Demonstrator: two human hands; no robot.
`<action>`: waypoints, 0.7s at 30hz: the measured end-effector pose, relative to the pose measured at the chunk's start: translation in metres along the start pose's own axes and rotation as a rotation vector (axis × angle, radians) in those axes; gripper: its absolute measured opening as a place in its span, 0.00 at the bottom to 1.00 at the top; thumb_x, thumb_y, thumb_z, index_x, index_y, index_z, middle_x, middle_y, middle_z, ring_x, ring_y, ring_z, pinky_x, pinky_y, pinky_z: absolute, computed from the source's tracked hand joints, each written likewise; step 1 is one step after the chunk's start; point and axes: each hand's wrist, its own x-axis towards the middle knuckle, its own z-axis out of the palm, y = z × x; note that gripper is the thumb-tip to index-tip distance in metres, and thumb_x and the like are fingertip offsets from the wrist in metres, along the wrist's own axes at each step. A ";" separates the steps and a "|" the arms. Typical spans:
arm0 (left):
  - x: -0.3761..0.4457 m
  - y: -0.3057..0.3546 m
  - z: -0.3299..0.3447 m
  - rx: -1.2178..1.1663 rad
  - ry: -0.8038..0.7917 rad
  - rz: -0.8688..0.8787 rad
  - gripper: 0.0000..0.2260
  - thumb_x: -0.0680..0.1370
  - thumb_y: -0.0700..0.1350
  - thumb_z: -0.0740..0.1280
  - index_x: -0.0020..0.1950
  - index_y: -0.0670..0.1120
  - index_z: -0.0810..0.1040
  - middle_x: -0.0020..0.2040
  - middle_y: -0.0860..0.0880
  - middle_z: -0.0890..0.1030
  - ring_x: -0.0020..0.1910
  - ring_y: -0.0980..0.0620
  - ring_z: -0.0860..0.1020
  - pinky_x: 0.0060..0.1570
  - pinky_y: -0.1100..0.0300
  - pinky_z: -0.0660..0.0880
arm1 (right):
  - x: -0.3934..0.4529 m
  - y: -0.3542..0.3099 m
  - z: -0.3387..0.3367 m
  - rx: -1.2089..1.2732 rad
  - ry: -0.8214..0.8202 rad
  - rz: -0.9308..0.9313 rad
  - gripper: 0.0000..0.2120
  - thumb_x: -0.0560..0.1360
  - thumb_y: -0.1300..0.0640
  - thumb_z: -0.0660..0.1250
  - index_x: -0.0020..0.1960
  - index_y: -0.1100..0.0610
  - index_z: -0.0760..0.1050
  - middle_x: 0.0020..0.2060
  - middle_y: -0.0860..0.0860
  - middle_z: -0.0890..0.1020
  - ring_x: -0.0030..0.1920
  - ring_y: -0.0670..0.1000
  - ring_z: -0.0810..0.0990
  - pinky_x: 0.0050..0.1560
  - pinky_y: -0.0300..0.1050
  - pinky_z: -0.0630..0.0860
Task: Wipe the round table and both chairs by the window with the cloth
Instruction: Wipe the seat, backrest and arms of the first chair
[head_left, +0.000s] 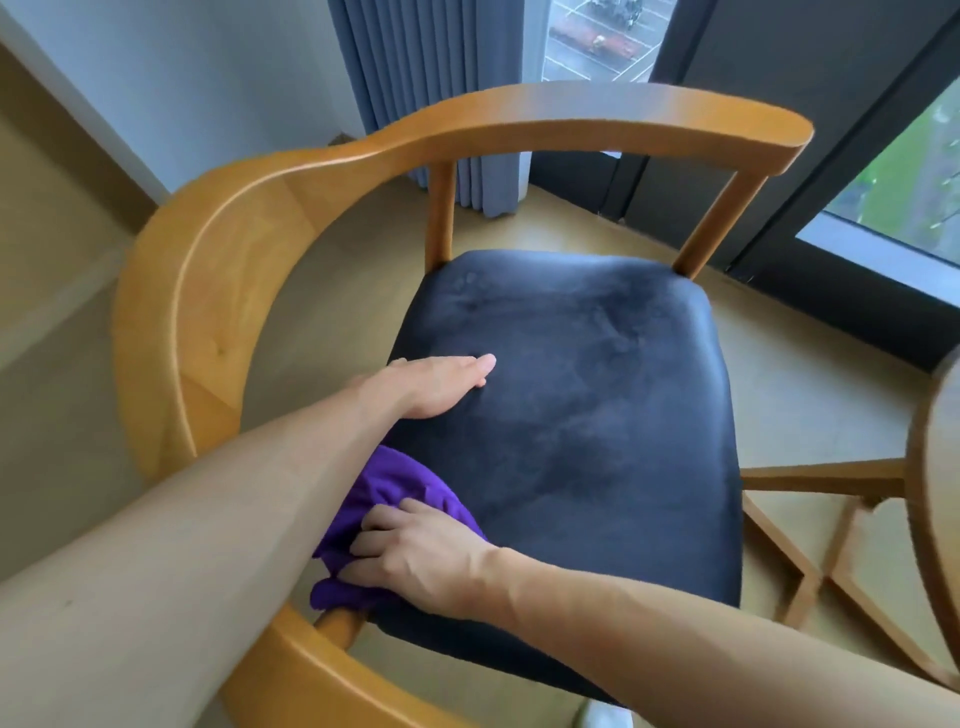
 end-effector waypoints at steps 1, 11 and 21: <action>-0.001 0.002 0.001 0.020 0.006 -0.001 0.28 0.77 0.71 0.41 0.70 0.68 0.70 0.76 0.63 0.65 0.78 0.45 0.58 0.76 0.47 0.49 | -0.015 0.003 -0.001 0.019 -0.001 -0.017 0.15 0.82 0.57 0.57 0.63 0.51 0.78 0.57 0.48 0.80 0.61 0.55 0.70 0.52 0.51 0.69; -0.007 0.029 0.030 0.380 0.177 0.026 0.25 0.79 0.68 0.52 0.62 0.50 0.72 0.70 0.52 0.67 0.65 0.46 0.70 0.63 0.39 0.66 | -0.190 0.032 -0.003 -0.009 -0.176 -0.160 0.15 0.83 0.52 0.57 0.59 0.39 0.79 0.65 0.44 0.74 0.63 0.51 0.70 0.51 0.50 0.69; -0.023 0.082 0.138 0.587 0.262 0.254 0.43 0.74 0.69 0.65 0.80 0.55 0.49 0.81 0.47 0.44 0.79 0.40 0.45 0.66 0.28 0.60 | -0.241 0.037 -0.007 -0.059 -0.182 -0.109 0.13 0.80 0.53 0.63 0.60 0.38 0.77 0.65 0.44 0.73 0.65 0.51 0.70 0.54 0.49 0.70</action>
